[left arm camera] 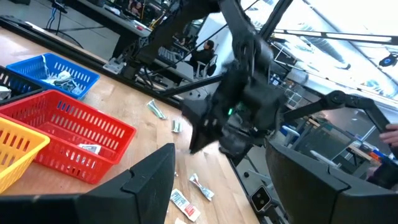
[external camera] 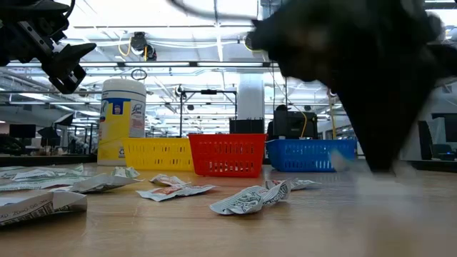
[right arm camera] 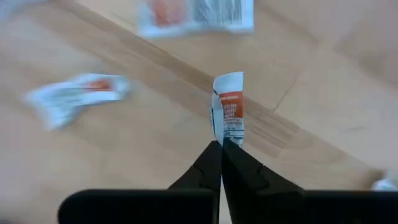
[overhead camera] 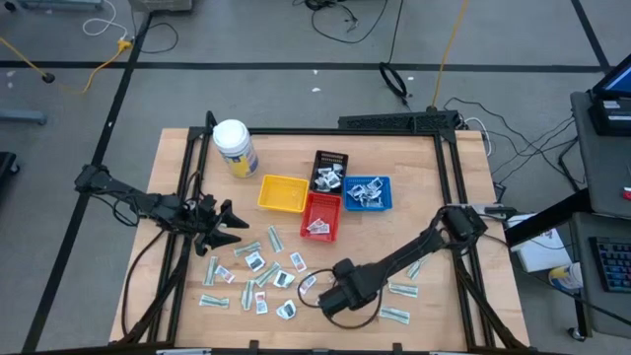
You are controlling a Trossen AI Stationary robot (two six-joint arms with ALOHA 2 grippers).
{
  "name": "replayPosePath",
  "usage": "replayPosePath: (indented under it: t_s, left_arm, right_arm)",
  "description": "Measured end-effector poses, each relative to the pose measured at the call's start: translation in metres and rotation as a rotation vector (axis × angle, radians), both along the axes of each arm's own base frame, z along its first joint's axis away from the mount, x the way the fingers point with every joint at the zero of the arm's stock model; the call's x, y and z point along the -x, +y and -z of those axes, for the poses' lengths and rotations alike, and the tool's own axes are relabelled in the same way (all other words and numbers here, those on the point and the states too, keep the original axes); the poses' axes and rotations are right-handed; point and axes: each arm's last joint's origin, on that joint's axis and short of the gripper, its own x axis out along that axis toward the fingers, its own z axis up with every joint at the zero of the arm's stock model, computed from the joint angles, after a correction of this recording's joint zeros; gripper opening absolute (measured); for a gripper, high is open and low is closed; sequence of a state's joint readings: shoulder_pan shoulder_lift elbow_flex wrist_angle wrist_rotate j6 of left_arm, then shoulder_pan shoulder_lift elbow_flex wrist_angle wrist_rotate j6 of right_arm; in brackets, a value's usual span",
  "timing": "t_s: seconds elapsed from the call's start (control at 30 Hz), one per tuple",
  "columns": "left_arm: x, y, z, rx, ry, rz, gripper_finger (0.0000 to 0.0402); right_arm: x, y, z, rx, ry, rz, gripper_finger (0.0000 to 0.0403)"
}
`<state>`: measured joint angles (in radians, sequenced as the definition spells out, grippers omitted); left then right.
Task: Pick & Place First Aid Supplies
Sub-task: Put the ointment pack into the red bin
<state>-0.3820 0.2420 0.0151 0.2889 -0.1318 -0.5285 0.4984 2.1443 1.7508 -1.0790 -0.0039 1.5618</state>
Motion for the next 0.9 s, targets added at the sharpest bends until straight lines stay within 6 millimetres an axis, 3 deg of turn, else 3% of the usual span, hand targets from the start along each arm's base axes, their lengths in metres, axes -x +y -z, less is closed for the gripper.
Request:
replayPosePath:
  t_s: [0.13, 0.3, 0.47, 0.67, 0.9]
  left_arm:
    - [0.000, 0.000, 0.000, 0.000, 0.000, 0.000, 0.0257]
    - [0.000, 0.000, 0.000, 0.000, 0.000, 0.000, 0.0257]
    - [0.000, 0.000, 0.000, 0.000, 0.000, 0.000, 0.0257]
    - [0.000, 0.000, 0.000, 0.000, 0.000, 0.000, 0.0257]
    - [0.000, 0.000, 0.000, 0.000, 0.000, 0.000, 0.0257]
  right_arm:
    - [0.004, -0.015, -0.030, -0.011, -0.027, -0.106, 0.0001]
    - [0.009, -0.032, -0.057, -0.075, -0.061, -0.365, 0.0001]
    - [0.018, -0.047, -0.076, -0.075, -0.044, -0.589, 0.0000]
    - [0.017, -0.064, -0.081, -0.098, -0.035, -0.665, 0.0000]
    - [0.003, -0.106, -0.079, -0.117, -0.042, -0.676, 0.0000]
